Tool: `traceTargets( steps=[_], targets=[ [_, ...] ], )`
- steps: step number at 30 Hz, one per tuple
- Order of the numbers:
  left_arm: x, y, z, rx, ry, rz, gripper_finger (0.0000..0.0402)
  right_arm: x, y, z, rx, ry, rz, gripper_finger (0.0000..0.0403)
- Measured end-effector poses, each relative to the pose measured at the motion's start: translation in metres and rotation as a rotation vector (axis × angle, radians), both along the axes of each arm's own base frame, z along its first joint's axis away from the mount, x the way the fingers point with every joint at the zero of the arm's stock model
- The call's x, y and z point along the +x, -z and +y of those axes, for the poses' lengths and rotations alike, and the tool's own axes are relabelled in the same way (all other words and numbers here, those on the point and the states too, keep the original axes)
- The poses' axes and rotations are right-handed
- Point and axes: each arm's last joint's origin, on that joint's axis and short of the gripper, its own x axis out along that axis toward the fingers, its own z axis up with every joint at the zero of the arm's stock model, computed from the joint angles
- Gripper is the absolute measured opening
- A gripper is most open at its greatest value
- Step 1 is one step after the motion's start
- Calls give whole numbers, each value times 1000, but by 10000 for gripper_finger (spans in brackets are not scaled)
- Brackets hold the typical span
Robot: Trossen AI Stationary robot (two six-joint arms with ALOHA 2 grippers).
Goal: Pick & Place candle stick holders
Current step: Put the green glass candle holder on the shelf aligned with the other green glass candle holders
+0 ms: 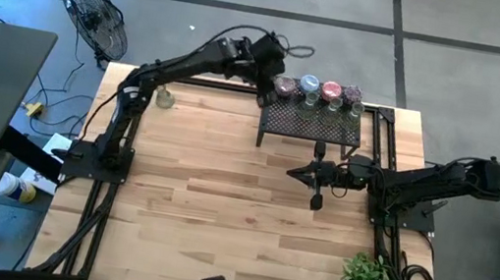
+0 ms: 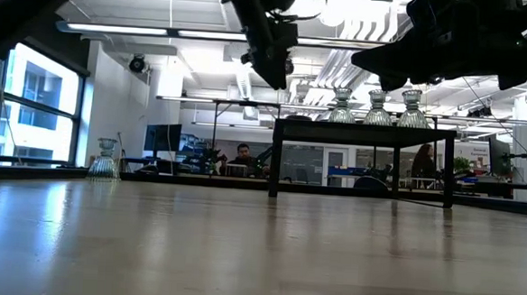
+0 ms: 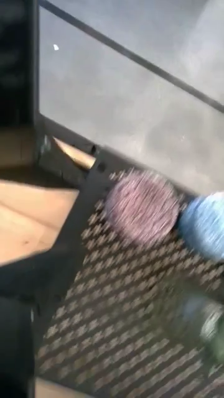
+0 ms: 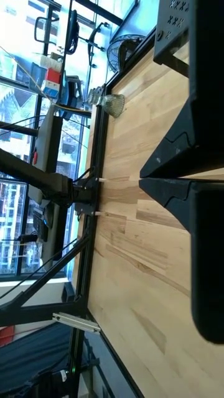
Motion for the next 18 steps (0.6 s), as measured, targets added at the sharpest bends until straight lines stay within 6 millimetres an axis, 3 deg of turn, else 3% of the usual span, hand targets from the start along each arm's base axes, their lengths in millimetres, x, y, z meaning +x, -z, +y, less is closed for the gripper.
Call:
traceTargets(
  steps=[4,7,13,16,18],
  targets=[
    [-3,25,-16,16,-8,31,63,0,0,0,6,-1,1,1],
    [-16,45,-29,35,-27,-58,12,0,1,0,24,0,13,2],
    [-79,63,-58,97,-124,-317,24,0,4,4,42,4,40,2],
    [-110,67,-72,24,-166,-438,25,0,5,8,35,23,50,1],
    [-125,75,-79,-48,-162,-428,26,0,5,10,21,30,48,1]
  ],
)
